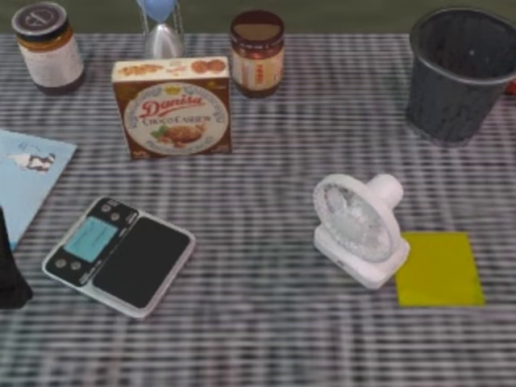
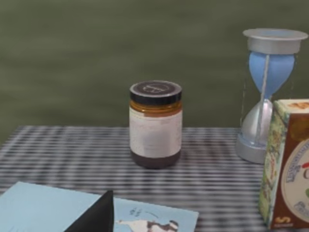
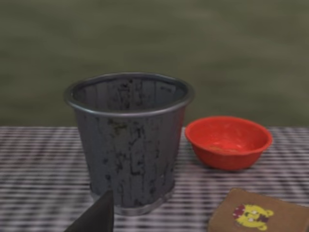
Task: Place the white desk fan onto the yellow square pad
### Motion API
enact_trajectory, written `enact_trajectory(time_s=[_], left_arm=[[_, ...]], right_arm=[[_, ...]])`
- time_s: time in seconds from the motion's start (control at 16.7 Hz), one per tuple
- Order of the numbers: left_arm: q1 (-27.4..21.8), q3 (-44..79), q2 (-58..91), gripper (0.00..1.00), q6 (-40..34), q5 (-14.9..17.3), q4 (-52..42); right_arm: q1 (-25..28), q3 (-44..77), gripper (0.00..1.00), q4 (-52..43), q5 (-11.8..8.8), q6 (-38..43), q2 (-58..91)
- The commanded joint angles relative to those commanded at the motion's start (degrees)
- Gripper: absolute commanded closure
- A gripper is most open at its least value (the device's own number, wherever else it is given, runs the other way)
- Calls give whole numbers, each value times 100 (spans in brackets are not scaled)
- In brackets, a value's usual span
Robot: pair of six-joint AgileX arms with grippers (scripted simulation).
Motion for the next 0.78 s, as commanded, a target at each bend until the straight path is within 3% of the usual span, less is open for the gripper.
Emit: enact_trajectory(time_s=[0.36, 0.78], left_arm=[[0, 0, 0, 0, 0, 0, 0], [0, 0, 0, 0, 0, 0, 0]], right_arm=[[247, 577, 0, -564, -5, -108, 593], [1256, 3559, 0, -3013, 35, -423, 3750]])
